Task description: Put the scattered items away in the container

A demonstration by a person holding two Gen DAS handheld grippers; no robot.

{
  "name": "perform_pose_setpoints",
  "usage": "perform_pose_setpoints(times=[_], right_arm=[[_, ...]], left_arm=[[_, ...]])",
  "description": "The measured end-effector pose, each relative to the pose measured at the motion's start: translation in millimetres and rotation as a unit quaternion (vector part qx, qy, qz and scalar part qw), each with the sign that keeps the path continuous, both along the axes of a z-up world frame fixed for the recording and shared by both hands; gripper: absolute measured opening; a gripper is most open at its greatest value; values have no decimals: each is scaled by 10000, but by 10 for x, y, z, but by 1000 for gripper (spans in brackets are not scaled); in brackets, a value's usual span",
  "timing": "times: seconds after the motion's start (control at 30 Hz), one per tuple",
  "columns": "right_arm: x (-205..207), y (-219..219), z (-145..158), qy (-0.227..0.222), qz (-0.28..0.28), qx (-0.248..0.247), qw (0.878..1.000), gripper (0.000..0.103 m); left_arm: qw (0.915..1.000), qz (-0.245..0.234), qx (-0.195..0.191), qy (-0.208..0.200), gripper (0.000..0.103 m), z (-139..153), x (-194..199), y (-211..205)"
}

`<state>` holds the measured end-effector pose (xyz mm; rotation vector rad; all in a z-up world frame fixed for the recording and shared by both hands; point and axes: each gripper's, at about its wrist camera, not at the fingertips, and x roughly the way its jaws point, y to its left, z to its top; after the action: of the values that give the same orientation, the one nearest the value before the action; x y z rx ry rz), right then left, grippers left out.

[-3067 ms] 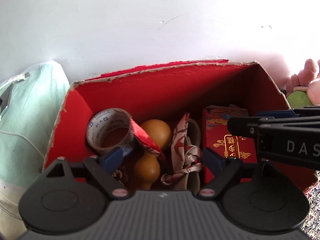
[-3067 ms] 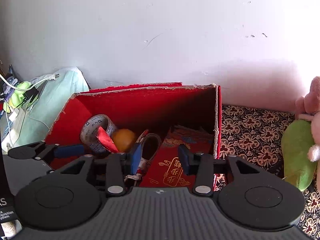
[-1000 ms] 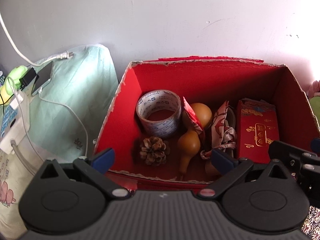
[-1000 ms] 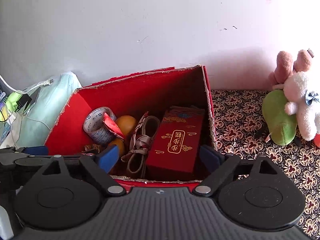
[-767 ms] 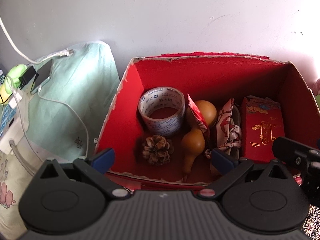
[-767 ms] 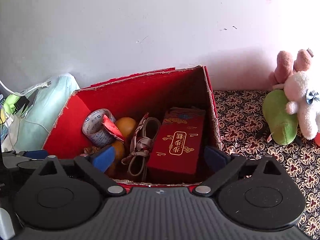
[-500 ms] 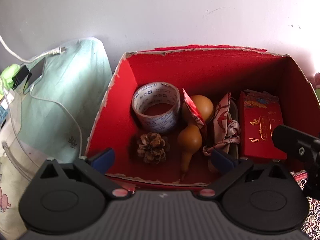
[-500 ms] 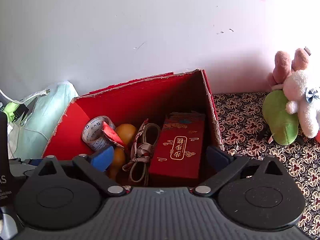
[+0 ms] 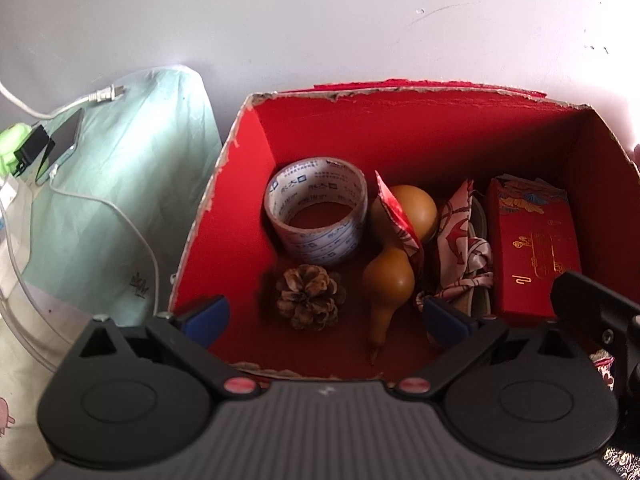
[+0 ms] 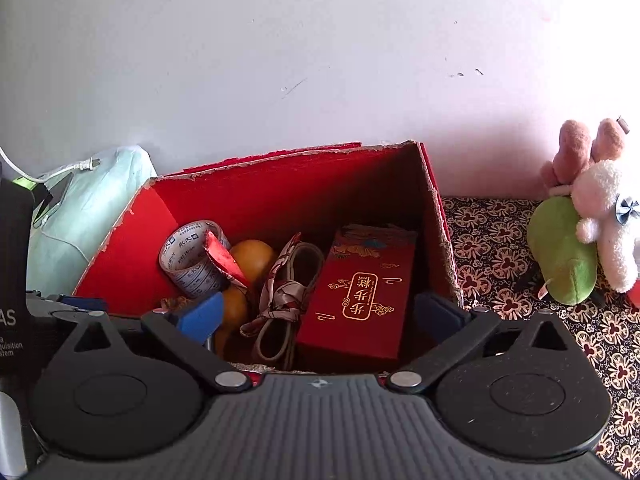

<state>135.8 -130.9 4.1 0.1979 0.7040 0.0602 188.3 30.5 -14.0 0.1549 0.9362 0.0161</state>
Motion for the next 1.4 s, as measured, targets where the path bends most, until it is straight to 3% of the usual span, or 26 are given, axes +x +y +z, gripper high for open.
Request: perform_pose_setpoints(times=[0.23,0.4,0.9,1.23,1.4], right_arm=[[28,-19,-11,145,6,250,9996,101],[92,-2,-5,307,-59,14,9995,88],[148,41,-35,249,-284,-57,9993,91],[162,51,-52,187,-338,-48,9992,93],[187,43,-37,279,-309,-38,9991,92]], left_arm=[[10000,-69,-38,-18,102,-2,3,13],[10000,-67,-37,-11,103,5,14,14],[9998,-7,35,-199,103,11,3,1],[9999,-14,59,-107,103,6,6,-18],[9994,-130,252,-190,102,21,10,-66]])
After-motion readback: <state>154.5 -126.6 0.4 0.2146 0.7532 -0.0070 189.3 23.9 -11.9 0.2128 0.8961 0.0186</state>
